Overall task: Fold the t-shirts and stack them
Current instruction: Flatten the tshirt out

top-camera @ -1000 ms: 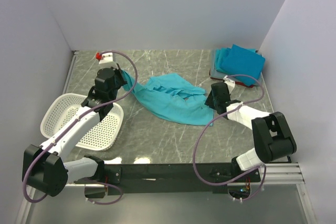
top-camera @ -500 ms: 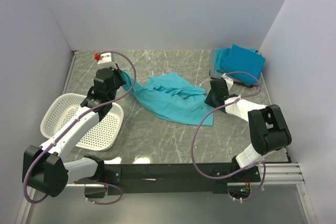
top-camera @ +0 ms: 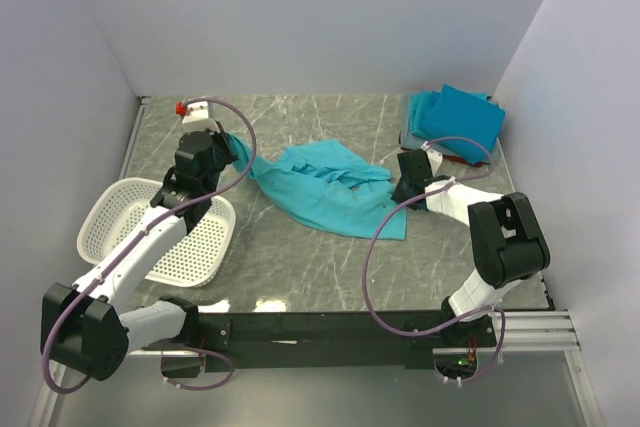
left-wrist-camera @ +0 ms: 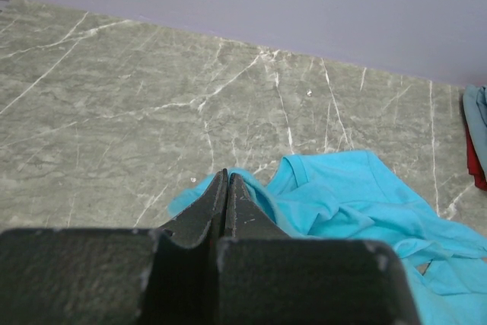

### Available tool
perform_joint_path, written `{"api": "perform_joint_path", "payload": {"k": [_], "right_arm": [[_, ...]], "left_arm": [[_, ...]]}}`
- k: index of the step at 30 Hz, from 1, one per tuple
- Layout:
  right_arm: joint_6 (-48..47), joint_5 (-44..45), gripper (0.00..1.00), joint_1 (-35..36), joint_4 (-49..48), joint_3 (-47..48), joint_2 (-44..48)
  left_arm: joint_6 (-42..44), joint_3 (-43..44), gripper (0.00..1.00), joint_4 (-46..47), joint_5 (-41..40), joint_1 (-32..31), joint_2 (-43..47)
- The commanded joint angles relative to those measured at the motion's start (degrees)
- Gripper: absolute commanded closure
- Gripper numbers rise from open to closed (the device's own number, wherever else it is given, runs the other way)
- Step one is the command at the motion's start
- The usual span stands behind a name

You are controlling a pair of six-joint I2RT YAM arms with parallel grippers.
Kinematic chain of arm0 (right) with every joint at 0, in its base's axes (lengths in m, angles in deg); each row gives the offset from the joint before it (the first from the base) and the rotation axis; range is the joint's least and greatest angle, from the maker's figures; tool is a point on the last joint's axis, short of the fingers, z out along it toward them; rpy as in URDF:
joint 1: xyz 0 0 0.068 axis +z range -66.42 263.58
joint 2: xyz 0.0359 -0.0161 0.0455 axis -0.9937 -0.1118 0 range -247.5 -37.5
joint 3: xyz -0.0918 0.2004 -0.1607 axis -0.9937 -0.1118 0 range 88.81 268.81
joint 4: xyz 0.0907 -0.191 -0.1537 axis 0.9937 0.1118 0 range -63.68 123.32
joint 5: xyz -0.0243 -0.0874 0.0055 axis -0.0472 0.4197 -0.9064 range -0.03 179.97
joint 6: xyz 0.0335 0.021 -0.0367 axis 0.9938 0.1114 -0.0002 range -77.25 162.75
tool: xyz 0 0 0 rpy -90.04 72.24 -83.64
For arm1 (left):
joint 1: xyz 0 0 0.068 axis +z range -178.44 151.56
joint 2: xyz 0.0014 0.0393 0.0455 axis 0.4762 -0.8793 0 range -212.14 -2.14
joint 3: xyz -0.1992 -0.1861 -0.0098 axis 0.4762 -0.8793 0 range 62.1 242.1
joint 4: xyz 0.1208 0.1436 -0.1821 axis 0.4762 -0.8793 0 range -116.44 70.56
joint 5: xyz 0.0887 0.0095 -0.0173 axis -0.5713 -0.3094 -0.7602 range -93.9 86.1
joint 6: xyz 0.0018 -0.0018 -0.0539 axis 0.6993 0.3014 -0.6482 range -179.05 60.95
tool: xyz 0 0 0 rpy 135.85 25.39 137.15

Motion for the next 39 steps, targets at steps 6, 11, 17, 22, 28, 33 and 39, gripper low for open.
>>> {"api": "perform_joint_path", "payload": {"k": [6, 11, 17, 22, 28, 33, 39], "right_arm": [[0.73, 2.04, 0.62, -0.24, 4.14, 3.25, 0.35], [0.11, 1.78, 0.62, -0.32, 5.45, 4.39, -0.79], [-1.56, 0.37, 0.65, -0.41, 7.83, 6.33, -2.37], [-2.35, -1.29, 0.64, -0.59, 9.15, 6.85, -2.64], [-2.62, -4.81, 0.54, -1.73, 8.80, 5.89, -1.32], [-2.70, -5.87, 0.53, -2.61, 9.06, 5.36, -1.05], [-3.32, -7.54, 0.67, -2.61, 9.59, 5.80, -2.73]], "left_arm": [[-0.68, -0.94, 1.00, 2.70, 1.81, 0.82, 2.77], [-0.95, -1.03, 0.99, 2.79, 2.25, 1.09, 2.76], [-1.03, -1.20, 1.00, 2.53, 2.43, 1.44, 3.73], [-1.12, -1.55, 1.00, 2.35, 2.52, 1.62, 4.87], [-1.30, -1.99, 1.00, 2.09, 2.87, 1.88, 6.36], [-1.47, -2.26, 1.00, 1.83, 3.40, 2.32, 7.33], [-1.39, -2.61, 1.00, 1.56, 3.75, 2.93, 8.30]]}}
